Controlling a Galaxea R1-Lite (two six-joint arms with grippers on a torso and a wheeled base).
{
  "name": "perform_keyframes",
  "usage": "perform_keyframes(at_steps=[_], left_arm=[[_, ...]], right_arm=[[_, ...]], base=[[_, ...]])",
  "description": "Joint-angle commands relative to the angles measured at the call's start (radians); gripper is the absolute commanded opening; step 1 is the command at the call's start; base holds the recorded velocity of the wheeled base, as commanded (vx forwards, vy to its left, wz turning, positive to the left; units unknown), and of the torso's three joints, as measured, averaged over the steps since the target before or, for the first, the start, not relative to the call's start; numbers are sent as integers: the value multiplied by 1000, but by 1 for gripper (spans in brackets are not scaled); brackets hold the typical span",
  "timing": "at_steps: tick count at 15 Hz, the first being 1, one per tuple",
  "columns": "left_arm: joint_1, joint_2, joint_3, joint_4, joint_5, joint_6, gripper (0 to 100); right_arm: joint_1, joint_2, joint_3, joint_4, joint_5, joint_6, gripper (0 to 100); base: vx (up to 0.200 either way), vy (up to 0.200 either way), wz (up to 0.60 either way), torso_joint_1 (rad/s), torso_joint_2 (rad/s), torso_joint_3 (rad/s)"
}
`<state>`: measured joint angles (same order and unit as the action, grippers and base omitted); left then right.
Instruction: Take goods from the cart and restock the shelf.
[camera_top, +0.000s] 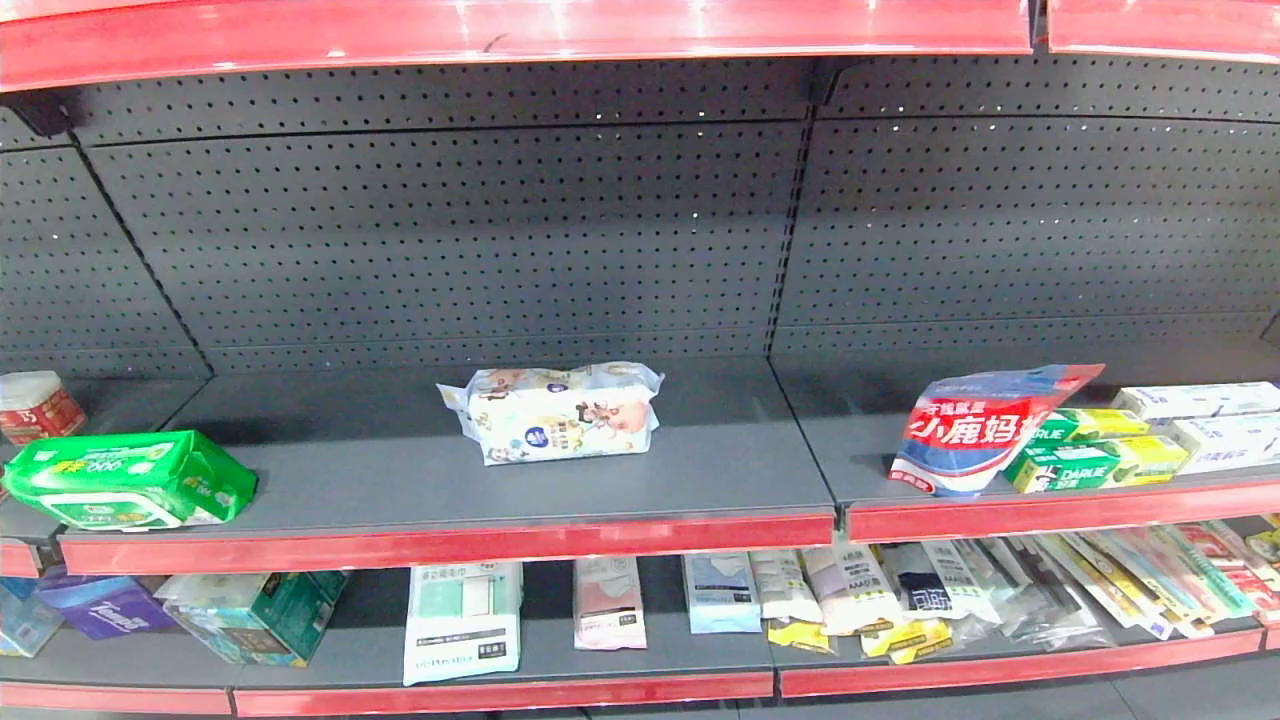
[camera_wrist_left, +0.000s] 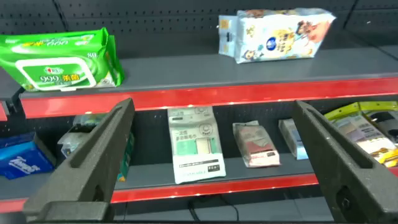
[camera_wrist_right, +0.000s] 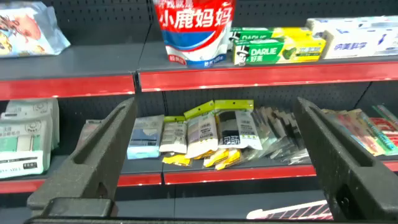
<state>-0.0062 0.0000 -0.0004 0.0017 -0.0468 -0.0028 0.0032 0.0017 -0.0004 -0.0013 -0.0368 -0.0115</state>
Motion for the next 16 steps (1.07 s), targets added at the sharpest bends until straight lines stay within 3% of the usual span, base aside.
perform_keyframes(at_steps=[1,14,16], left_arm=[[0,0,0,0,1,0,100],[0,0,-1,0,-1,0,100],[0,0,0,0,-1,0,100]], right_arm=[[0,0,0,0,0,-1,100],[1,0,0,0,0,4,100],[1,0,0,0,0,4,100]], base=[[0,0,-600,22,2,-2],[0,0,-600,5,1,3],[0,0,0,0,0,0]])
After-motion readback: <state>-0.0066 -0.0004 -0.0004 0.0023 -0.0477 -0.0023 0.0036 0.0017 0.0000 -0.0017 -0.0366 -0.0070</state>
